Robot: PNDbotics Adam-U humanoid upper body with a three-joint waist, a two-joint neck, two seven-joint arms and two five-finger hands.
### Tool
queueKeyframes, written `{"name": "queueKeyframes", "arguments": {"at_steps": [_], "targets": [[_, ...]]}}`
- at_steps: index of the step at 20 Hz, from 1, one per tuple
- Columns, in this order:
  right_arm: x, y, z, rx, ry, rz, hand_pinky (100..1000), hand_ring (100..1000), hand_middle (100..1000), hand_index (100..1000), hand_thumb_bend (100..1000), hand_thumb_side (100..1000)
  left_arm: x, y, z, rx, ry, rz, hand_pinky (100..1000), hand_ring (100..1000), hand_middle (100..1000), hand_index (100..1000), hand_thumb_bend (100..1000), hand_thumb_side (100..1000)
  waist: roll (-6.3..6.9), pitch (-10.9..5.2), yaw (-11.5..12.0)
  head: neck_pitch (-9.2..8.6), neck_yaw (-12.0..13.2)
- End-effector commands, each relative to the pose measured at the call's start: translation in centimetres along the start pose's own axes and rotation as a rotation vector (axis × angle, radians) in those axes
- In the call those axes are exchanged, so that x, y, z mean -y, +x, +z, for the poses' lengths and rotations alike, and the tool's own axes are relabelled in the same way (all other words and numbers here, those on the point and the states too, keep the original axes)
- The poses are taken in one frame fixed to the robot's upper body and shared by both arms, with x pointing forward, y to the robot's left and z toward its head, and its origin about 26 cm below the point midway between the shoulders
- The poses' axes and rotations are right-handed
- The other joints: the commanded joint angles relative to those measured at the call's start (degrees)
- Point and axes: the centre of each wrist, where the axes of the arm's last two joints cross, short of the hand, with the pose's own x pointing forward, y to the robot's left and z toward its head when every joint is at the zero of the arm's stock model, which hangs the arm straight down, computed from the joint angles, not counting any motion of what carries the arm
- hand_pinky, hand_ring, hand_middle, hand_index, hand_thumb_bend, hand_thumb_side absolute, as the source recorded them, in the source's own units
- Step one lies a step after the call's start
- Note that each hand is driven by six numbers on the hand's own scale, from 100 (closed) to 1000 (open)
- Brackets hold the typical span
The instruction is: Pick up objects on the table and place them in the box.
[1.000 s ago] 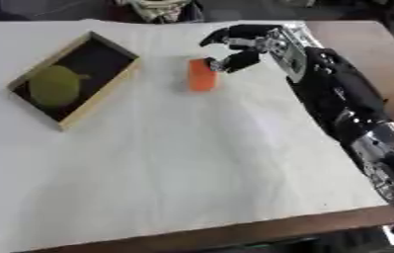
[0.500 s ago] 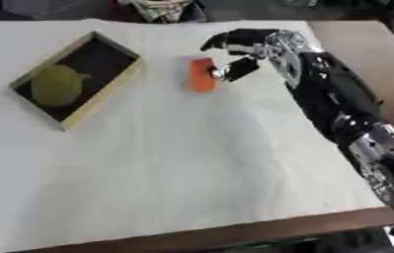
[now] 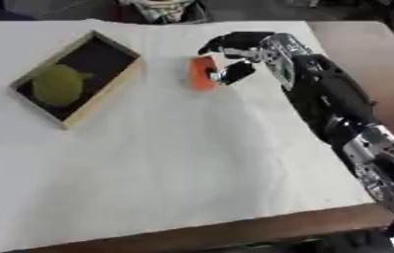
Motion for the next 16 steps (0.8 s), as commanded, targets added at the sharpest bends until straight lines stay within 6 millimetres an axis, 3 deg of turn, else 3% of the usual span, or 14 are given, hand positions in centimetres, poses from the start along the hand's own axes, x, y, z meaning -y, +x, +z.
{"name": "queueKeyframes", "arguments": {"at_steps": [1,9,16], "targets": [[1.4,-0.5,0.4,-0.007,-0.024,0.020,897,953,902,981,100,823,-0.5,0.5,-0.3,0.023,0.001,-0.017,515,924,697,803,100,727,0.33,-1.03,-0.01,-0.05,0.04],[3.4,-1.2,1.5,0.006,-0.104,0.000,894,949,900,988,100,870,-0.6,0.5,-0.3,0.024,0.001,-0.019,515,924,697,803,100,726,0.28,-1.21,-0.20,-0.01,0.14],[3.5,-1.2,1.7,0.022,-0.077,-0.002,897,954,914,999,100,917,-0.6,0.5,-0.4,0.025,0.002,-0.019,515,924,697,803,100,726,0.31,-1.25,-0.21,-0.07,0.24]]}}
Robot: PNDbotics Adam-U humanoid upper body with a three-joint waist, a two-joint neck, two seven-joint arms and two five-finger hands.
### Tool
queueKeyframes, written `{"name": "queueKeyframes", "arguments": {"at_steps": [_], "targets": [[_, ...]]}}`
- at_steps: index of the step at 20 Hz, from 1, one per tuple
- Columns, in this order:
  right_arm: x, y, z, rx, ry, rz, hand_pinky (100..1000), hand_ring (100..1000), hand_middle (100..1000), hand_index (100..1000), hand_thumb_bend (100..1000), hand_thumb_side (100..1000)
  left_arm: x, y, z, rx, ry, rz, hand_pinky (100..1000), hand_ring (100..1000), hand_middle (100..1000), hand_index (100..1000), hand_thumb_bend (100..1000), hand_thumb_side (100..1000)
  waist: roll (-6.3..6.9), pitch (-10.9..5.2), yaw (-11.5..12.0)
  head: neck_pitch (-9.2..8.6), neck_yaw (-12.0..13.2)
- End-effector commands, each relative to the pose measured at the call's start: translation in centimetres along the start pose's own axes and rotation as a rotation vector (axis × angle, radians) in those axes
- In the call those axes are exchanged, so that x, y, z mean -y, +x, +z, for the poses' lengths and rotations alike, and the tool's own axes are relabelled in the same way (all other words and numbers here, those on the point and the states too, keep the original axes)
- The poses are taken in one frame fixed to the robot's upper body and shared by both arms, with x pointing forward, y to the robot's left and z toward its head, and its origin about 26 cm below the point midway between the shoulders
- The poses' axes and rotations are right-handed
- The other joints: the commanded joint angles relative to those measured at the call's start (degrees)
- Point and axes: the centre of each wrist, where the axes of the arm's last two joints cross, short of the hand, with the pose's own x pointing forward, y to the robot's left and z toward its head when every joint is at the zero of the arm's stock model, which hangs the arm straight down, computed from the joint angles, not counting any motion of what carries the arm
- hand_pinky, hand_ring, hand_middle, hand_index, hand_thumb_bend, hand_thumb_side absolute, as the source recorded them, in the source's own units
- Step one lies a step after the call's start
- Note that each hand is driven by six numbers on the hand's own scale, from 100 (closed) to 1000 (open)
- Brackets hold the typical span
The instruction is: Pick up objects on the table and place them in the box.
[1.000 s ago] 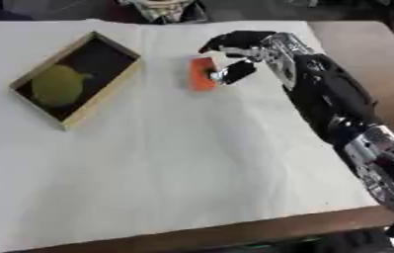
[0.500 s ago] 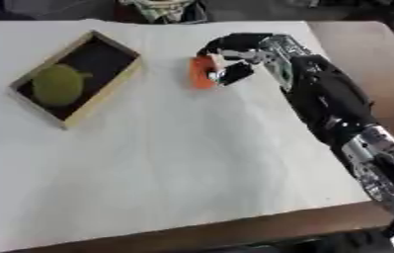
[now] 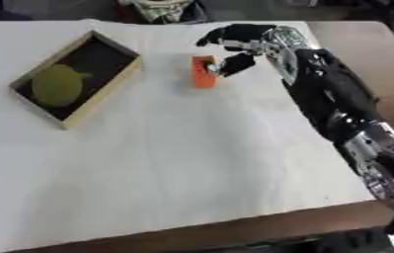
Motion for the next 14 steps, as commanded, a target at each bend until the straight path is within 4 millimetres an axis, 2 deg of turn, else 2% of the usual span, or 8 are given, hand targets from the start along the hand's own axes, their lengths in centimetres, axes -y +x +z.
{"name": "queueKeyframes", "arguments": {"at_steps": [1,2,3,4,6,14], "targets": [[2.0,-0.6,0.8,-0.008,-0.014,0.039,897,954,914,999,100,907,-0.6,0.5,-0.3,0.025,0.002,-0.019,515,924,697,803,100,726,0.30,-1.23,-0.02,-0.06,0.17],[1.9,-0.6,0.8,-0.005,-0.007,0.044,897,954,917,1000,100,863,-0.6,0.5,-0.3,0.024,0.002,-0.019,515,924,697,803,100,726,0.29,-1.23,-0.02,-0.03,0.17],[1.9,-0.5,0.7,-0.003,0.000,0.050,897,954,917,1000,100,863,-0.6,0.5,-0.3,0.024,0.002,-0.019,515,924,697,803,100,726,0.28,-1.23,-0.02,0.00,0.18],[1.8,-0.4,0.6,-0.001,0.008,0.060,896,952,921,1000,100,774,-0.6,0.5,-0.3,0.024,0.001,-0.019,515,924,697,803,100,726,0.27,-1.22,-0.02,0.00,0.18],[1.8,-0.2,0.4,0.001,0.022,0.085,895,952,920,1000,100,743,-0.6,0.5,-0.4,0.025,0.001,-0.019,515,924,697,803,100,726,0.27,-1.19,0.00,-0.02,0.17],[1.1,0.3,-0.3,-0.022,0.046,0.140,893,950,922,997,100,715,-0.5,0.5,-0.4,0.025,-0.001,-0.017,515,925,697,803,100,727,0.31,-1.13,0.25,-0.21,0.05]]}}
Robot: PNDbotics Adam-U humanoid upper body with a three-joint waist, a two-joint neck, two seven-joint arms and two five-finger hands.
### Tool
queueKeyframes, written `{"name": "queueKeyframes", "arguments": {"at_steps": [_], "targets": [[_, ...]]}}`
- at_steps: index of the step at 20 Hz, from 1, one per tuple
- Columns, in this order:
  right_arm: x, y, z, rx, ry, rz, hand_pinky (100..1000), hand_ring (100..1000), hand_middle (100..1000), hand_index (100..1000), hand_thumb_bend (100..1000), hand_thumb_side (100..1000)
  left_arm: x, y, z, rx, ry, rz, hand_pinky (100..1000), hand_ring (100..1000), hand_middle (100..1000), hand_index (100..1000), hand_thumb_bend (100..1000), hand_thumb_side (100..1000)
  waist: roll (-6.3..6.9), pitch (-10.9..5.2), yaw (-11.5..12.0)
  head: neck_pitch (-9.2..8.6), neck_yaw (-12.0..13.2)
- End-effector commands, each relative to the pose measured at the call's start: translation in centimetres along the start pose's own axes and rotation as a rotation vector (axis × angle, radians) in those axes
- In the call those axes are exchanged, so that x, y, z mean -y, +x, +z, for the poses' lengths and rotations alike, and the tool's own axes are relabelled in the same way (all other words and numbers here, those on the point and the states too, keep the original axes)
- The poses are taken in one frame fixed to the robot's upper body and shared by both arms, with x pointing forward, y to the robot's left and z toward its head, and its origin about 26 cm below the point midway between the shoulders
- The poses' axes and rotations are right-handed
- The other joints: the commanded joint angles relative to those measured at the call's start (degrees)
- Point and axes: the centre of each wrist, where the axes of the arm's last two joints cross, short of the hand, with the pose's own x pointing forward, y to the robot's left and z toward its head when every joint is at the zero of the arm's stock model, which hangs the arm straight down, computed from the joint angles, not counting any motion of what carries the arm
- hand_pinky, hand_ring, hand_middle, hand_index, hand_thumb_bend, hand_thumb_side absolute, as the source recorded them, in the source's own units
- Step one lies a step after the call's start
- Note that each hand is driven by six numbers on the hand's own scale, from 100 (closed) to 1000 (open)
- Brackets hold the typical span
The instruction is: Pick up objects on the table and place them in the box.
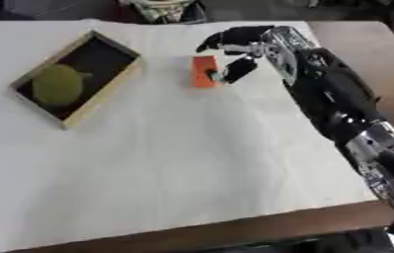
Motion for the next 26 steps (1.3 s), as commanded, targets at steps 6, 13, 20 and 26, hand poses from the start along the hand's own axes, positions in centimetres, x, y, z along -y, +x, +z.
{"name": "queueKeyframes", "arguments": {"at_steps": [6,13,20,26], "targets": [[0.4,-0.2,-0.1,-0.043,-0.019,0.035,886,938,854,990,100,677,-0.4,0.5,-0.4,0.024,-0.002,-0.015,515,926,697,803,100,728,0.30,-1.04,0.23,-0.20,-0.06],[0.2,-0.2,-0.2,-0.035,-0.063,0.024,844,873,624,956,100,403,-0.4,0.5,-0.3,0.023,-0.003,-0.015,515,926,698,803,100,729,0.24,-1.04,0.28,-0.15,0.00],[2.7,0.2,-0.3,0.003,-0.183,-0.020,840,846,547,947,100,316,-0.4,0.5,-0.3,0.023,-0.005,-0.014,515,927,698,803,100,727,0.32,-1.17,0.21,-0.16,-0.04],[7.2,2.7,-1.5,0.060,-0.282,-0.037,839,839,535,946,100,279,-0.3,0.5,-0.3,0.025,-0.013,-0.009,515,927,698,803,100,726,0.49,-1.35,0.85,-0.02,-0.58]]}}
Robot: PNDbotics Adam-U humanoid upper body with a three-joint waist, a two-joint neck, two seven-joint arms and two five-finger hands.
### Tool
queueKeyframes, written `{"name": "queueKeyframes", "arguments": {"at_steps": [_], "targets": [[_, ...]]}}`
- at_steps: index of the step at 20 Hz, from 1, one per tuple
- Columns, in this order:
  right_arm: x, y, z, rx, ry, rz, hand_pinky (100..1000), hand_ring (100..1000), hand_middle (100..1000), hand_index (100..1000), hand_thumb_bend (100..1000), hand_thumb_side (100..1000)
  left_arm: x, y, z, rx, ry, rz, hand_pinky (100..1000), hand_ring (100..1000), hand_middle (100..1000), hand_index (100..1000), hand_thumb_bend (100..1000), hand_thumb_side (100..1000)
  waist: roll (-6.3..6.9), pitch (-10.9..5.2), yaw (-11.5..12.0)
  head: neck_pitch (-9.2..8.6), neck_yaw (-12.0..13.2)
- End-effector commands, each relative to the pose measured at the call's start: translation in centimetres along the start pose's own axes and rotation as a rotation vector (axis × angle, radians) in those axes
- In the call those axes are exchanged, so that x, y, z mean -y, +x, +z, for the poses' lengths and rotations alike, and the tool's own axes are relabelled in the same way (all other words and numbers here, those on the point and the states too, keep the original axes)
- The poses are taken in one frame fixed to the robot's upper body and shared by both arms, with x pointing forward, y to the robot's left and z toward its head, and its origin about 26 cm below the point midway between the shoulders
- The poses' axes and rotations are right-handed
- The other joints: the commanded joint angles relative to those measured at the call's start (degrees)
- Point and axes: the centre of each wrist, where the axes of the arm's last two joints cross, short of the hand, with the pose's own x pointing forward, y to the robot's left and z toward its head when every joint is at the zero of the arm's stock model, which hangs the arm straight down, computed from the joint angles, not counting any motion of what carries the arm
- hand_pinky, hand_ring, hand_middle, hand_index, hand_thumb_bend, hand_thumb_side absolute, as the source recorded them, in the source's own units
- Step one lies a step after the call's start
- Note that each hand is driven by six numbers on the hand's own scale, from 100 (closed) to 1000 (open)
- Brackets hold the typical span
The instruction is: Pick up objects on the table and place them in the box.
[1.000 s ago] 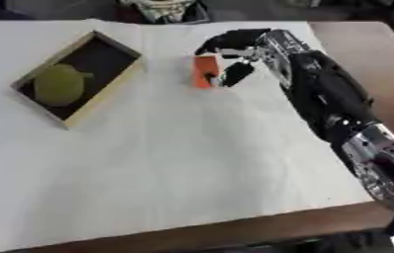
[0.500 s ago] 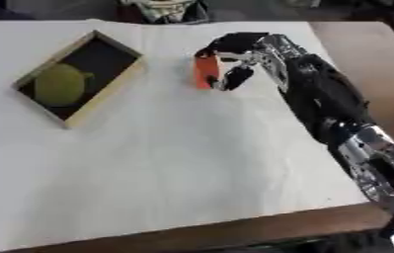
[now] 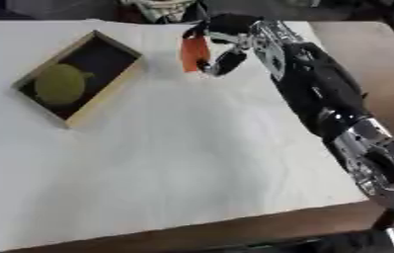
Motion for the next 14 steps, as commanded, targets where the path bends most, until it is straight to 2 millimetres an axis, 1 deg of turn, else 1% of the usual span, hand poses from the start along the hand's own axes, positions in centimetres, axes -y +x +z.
{"name": "queueKeyframes", "arguments": {"at_steps": [1,3,8,12,14], "targets": [[3.3,1.3,-1.0,0.024,-0.077,0.007,838,838,534,946,100,273,-0.2,0.5,-0.4,0.027,-0.013,-0.008,515,927,698,803,100,725,0.40,-1.26,0.44,-0.03,-0.44],[3.8,2.3,-1.9,0.033,-0.089,-0.007,838,836,535,945,100,264,-0.1,0.6,-0.4,0.030,-0.018,-0.004,515,927,698,803,100,724,0.46,-1.22,1.17,-0.08,-0.82],[4.2,4.6,-3.9,0.026,-0.123,-0.041,835,828,529,945,100,236,0.2,0.8,-0.7,0.044,-0.034,0.010,515,927,698,803,100,722,0.60,-0.85,3.55,-0.38,-2.16],[4.7,6.5,-5.2,0.010,-0.153,-0.033,834,827,538,949,100,239,0.5,1.0,-0.9,0.058,-0.048,0.021,515,927,699,803,100,721,0.53,-0.41,5.67,-0.62,-3.43],[4.6,7.2,-5.7,-0.009,-0.159,-0.023,834,827,550,951,100,244,0.6,1.1,-1.0,0.063,-0.054,0.025,515,928,699,803,100,721,0.54,-0.21,6.53,-0.75,-3.94]]}}
